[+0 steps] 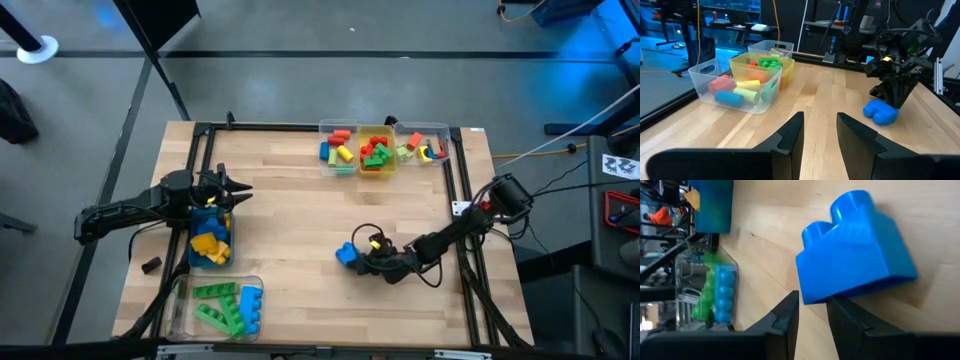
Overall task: Sort blocks by size
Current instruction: Put the blue 2 stud game piece into the blue bin
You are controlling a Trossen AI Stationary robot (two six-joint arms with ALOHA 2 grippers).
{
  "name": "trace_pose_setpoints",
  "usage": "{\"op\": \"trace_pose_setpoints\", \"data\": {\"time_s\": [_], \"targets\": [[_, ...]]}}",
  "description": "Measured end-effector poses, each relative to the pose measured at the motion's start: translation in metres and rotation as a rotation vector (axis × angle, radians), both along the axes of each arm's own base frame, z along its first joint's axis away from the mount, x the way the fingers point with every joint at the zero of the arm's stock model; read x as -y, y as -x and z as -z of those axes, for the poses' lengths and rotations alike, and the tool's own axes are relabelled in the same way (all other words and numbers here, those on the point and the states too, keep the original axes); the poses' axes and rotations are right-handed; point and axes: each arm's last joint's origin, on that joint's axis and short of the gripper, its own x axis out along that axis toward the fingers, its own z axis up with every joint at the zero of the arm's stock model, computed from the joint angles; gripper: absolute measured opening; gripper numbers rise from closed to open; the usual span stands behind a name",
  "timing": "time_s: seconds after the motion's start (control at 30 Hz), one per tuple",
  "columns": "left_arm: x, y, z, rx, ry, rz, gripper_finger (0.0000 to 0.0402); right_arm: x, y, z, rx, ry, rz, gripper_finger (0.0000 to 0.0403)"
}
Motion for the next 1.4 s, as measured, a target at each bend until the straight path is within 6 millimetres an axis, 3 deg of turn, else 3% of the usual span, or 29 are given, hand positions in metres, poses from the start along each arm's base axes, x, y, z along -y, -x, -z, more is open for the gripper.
{"op": "trace_pose_setpoints", "data": {"time_s": [0.27, 0.57, 1.07, 1.4], "targets": [[0.000, 0.000, 0.000, 0.000, 0.000, 0.000, 0.0100, 0.009, -0.015, 0.002, -0.013, 0.002, 0.046, 0.0093], [0.000, 0.000, 0.000, 0.000, 0.000, 0.000, 0.0100, 0.023, -0.021, 0.002, -0.028, 0.025, 0.097, 0.0006], [0.003, -0.001, -0.006, 0.089, 0.077, 0.083, 0.0100, 0.021, -0.021, 0.000, -0.037, 0.066, 0.006, 0.0009], [0.012, -0.017, -0.023, 0.207, 0.018, 0.216, 0.0100, 0.025, -0.014, -0.032, -0.007, 0.163, -0.072, 0.0008]]}}
